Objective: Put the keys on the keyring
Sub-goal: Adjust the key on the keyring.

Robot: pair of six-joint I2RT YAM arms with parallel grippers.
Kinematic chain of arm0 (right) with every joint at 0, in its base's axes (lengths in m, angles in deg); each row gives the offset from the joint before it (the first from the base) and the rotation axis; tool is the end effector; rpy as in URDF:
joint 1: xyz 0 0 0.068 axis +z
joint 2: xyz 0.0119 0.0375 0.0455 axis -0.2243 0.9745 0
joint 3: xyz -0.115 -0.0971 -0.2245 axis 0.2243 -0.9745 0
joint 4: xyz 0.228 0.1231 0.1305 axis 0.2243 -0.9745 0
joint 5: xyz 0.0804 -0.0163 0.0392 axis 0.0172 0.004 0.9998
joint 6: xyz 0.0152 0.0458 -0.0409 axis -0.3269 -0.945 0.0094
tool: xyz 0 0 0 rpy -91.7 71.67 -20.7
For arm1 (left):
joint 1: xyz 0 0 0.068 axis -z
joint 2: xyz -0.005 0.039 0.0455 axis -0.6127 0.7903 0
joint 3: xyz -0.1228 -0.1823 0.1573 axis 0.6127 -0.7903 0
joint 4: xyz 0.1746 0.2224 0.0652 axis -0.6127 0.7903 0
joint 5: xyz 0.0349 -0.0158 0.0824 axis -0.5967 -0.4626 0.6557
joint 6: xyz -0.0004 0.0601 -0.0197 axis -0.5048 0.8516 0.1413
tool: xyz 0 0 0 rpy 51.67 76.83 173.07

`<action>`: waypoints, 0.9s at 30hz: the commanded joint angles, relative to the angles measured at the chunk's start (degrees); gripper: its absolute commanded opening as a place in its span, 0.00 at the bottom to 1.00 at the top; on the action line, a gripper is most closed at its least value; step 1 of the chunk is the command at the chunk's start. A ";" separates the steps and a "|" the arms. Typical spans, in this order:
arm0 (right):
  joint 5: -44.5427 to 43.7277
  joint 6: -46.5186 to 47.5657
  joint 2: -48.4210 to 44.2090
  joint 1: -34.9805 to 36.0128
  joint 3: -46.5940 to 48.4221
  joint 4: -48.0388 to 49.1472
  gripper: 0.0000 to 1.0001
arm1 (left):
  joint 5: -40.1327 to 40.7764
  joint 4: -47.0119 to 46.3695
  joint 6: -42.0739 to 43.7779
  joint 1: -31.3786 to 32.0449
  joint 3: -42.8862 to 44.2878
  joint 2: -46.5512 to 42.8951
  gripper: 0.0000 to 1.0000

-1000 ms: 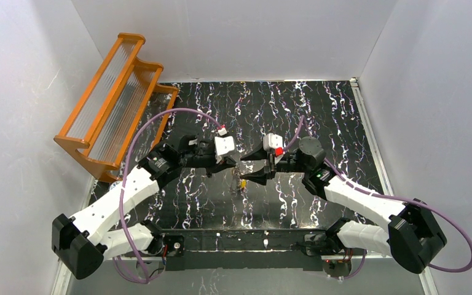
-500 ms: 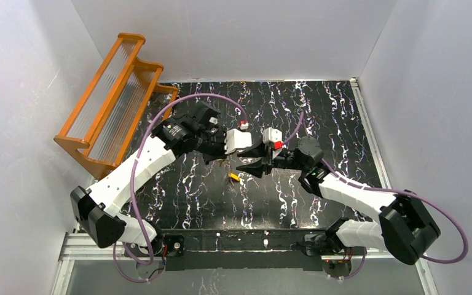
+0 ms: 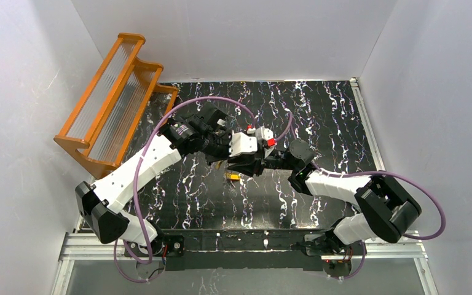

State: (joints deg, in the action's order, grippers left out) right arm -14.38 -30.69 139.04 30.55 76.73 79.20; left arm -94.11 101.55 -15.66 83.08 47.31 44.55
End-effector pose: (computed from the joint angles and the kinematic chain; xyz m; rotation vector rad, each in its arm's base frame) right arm 0.2022 0.2381 0.2402 -1.0372 1.0783 1.2776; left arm 0.2236 -0.2437 0.3581 1.7760 1.6550 -0.3328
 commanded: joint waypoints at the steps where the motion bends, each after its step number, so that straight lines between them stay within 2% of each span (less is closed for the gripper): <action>1: 0.29 -0.90 0.74 0.44 1.19 5.97 0.32 | -2.34 -1.70 -0.89 0.38 -0.74 -2.91 0.00; 8: -3.11 1.09 -0.17 0.53 1.07 3.16 0.30 | -3.91 -2.19 -1.34 0.49 -1.03 -3.23 0.00; 12: -5.93 3.82 -3.42 0.53 0.56 -0.43 0.39 | -3.03 -2.03 -1.34 0.59 -1.87 -3.55 0.00; 15: -8.15 6.51 -6.11 0.53 -0.48 -2.27 0.42 | -2.61 -1.99 -1.29 0.67 -2.36 -3.75 0.00; 19: -9.47 8.50 -7.91 0.55 -0.97 -4.09 0.41 | -3.02 -2.10 -1.33 0.64 -2.26 -3.64 0.00; 27: -8.77 8.22 -4.74 0.53 -0.15 -4.37 0.35 | -4.00 -2.92 -1.64 0.67 -2.11 -3.99 0.00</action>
State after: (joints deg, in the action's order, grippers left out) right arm -22.10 -23.56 133.01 31.29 75.83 73.72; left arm -96.01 98.10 -16.62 83.41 45.15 43.26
